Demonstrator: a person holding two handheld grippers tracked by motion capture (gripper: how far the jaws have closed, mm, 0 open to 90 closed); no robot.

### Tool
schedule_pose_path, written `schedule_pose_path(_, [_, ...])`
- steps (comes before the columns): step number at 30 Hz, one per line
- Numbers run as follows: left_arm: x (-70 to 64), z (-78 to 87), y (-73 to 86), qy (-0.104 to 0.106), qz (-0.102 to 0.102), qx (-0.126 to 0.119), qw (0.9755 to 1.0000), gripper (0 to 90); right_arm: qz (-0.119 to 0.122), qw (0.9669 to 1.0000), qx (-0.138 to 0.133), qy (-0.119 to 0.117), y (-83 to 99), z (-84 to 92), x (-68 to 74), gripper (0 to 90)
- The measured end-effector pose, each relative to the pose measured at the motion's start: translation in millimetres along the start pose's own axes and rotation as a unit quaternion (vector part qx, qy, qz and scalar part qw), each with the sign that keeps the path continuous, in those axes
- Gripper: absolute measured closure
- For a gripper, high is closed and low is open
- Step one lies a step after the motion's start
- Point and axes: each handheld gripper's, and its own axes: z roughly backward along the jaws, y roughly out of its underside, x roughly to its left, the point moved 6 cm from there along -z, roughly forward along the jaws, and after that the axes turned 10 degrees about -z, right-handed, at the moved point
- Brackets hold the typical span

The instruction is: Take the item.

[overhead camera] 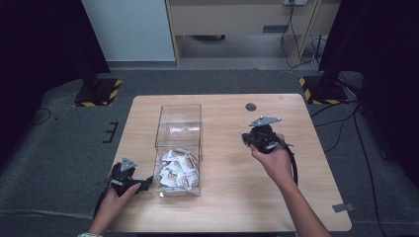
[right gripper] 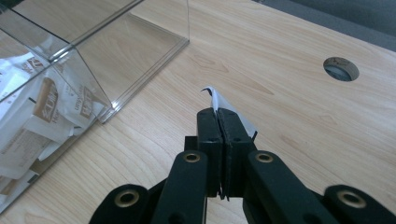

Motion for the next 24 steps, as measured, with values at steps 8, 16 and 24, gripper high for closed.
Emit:
schedule_pose_path(8, [0.0,0.0,0.0,0.0,0.0,0.0,1.0,0.0,-0.017,0.9998,0.01,0.01,5.0,-19.8,-14.7,88.5])
schedule_pose_path(16, [0.0,0.0,0.0,0.0,0.0,0.0,1.0,0.0,-0.025,0.9994,0.016,0.017,9.9,-32.2,-22.6,88.3])
schedule_pose_path(24, [0.0,0.0,0.0,0.0,0.0,0.0,1.0,0.0,-0.032,0.9987,0.033,0.022,18.1,-51.9,-23.4,87.9])
